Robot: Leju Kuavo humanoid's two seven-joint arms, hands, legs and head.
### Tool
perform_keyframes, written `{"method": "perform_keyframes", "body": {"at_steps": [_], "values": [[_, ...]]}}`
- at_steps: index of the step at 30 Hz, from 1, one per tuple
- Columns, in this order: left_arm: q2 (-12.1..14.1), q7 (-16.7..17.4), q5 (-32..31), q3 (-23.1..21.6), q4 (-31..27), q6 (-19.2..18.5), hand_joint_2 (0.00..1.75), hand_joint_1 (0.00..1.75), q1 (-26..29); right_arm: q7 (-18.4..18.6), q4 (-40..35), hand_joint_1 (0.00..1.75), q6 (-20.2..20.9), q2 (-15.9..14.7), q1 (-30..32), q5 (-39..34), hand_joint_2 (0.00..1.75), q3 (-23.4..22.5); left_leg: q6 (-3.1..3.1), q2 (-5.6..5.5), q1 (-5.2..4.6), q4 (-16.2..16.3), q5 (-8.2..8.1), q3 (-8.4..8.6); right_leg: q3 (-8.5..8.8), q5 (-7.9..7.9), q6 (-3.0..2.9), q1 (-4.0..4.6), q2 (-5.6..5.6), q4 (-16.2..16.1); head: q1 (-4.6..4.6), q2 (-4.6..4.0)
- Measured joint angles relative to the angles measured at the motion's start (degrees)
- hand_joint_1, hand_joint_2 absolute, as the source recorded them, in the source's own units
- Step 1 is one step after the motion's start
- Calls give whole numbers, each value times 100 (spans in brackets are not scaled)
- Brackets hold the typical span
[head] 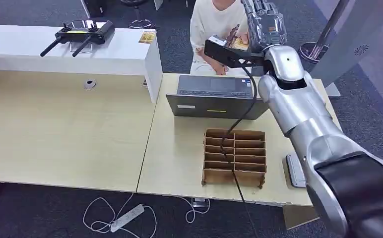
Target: Pass the card to the sensor for recognition and then transmit it.
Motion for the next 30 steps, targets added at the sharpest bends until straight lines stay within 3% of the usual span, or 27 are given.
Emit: {"method": "perform_keyframes", "body": {"at_steps": [17,18,19,20,21,24,30], "values": [[-2,31,-57,114,0,2,0,0,1,-103,74,0,-9,33,4,18,175,-37,0,1,0,0,0,0,0,0,0,0,1,0,0,0],[-2,31,-59,120,0,2,0,0,1,-107,74,14,-11,33,4,18,175,-42,0,1,0,0,0,0,-1,0,0,0,1,0,0,0],[-2,31,-68,124,0,2,0,0,1,-109,74,98,-9,33,5,17,175,-48,0,1,0,0,0,0,-1,0,0,0,1,0,0,0],[-2,31,-72,125,0,4,0,0,1,-114,74,98,-9,33,5,17,175,-61,0,1,0,0,0,0,-1,0,0,0,1,0,0,0],[-2,31,-72,127,0,7,0,0,1,-116,74,164,-11,33,5,17,175,-70,0,1,0,0,0,0,-1,0,0,0,1,0,0,0],[0,24,-83,127,0,9,0,0,3,-133,74,175,-11,33,10,20,175,-81,0,1,0,0,0,0,-1,0,0,0,1,0,0,0],[0,-17,-129,129,0,13,0,0,6,-175,76,175,-7,33,16,96,175,-98,0,1,0,0,0,0,-2,0,0,0,1,0,0,0]]}}
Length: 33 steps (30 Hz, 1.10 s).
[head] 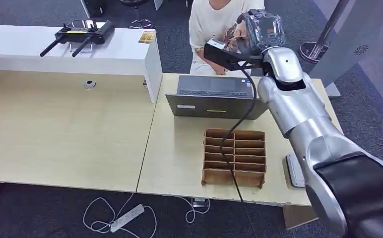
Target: Pass the card to the sensor for recognition and then transmit it.
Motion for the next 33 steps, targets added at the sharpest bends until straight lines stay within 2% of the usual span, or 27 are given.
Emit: {"method": "perform_keyframes", "body": {"at_steps": [20,28,33], "values": [[-2,18,-114,15,0,2,0,0,2,-179,0,175,-42,0,0,-18,175,-131,0,0,0,0,0,0,0,0,0,0,0,0,0,0],[-9,48,-160,79,0,4,0,0,2,-439,-2,175,-315,4,12,-308,175,-295,0,0,0,0,0,0,0,0,0,0,0,0,0,0],[-17,50,-205,122,0,4,0,0,2,-702,-39,175,-326,20,44,-728,175,-488,0,0,0,0,0,0,0,0,0,0,0,0,0,0]]}}
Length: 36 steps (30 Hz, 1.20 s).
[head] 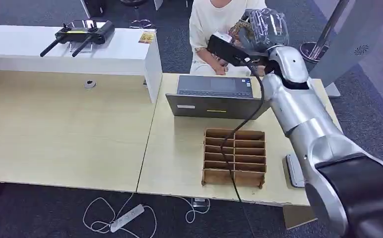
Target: Pass the card to the sensor for recognition and then transmit it.
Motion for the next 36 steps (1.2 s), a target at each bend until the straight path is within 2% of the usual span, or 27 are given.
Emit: {"method": "perform_keyframes", "body": {"at_steps": [4,12,24,28,36], "values": [[-4,-2,-46,24,0,-2,0,0,0,-212,-68,175,114,2,35,-442,175,-223,0,0,0,0,0,0,0,0,0,0,0,0,0,0],[-4,-9,-114,83,0,-9,0,0,2,-747,-195,175,555,-2,135,-1797,175,-815,0,0,0,0,0,1,0,0,0,0,1,0,0,0],[-7,-15,-120,168,0,-2,0,0,4,-830,-203,175,642,-35,171,-2065,175,-1101,0,1,0,0,0,1,-2,0,0,0,3,0,0,0],[-11,-42,-140,184,0,4,0,0,8,-850,-179,175,750,-164,173,-2267,175,-1110,0,0,0,0,0,0,-1,0,0,0,0,-1,0,0],[-13,-83,-249,275,0,20,0,0,18,-1104,-85,175,1257,-581,207,-3291,175,-1252,1,-3,-3,2,-1,-1,-1,2,3,-3,0,-4,0,0]]}}
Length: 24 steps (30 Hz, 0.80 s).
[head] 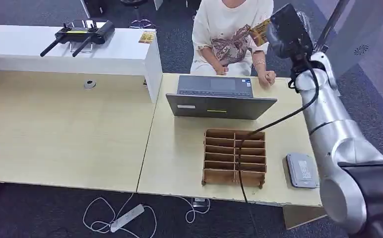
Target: Pass the card to the sensor for recognition and then transmit it.
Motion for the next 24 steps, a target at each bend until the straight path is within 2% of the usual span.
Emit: {"method": "perform_keyframes", "body": {"at_steps": [3,5,7,13,16,18,24], "values": [[0,-20,-2,24,0,0,0,0,-1,-91,13,175,259,-151,48,-207,175,-59,0,2,0,1,0,2,-3,0,0,0,1,0,0,0],[-11,-22,4,39,0,-2,0,0,-1,-255,13,175,681,-302,106,-489,175,-131,0,1,0,1,-1,1,-2,0,0,0,0,0,0,0],[-28,-22,22,61,0,-4,0,0,1,-370,13,175,938,-425,186,-696,175,-193,0,-2,1,1,0,1,-2,0,0,0,-2,-1,-2,0],[-70,31,-11,129,0,33,0,0,15,-736,4,175,1678,-998,392,-1455,175,-437,1,-15,-1,2,0,-6,0,0,1,-1,-17,-4,0,0],[-77,35,-59,153,0,48,0,0,16,-852,-39,175,1936,-1289,551,-1796,175,-507,3,-12,-6,3,-2,-5,-2,0,2,-6,-14,-6,0,0],[-81,35,-124,164,0,70,0,0,16,-857,-221,175,2076,-1467,762,-2297,175,-523,4,-14,-5,3,-3,-5,1,0,2,-6,-15,-7,0,0],[-81,35,-221,173,0,90,0,0,17,-798,-583,175,2138,-1895,1250,-3036,175,-520,4,-10,-5,3,-3,-7,-2,0,2,-7,-12,-6,-2,0]]}}
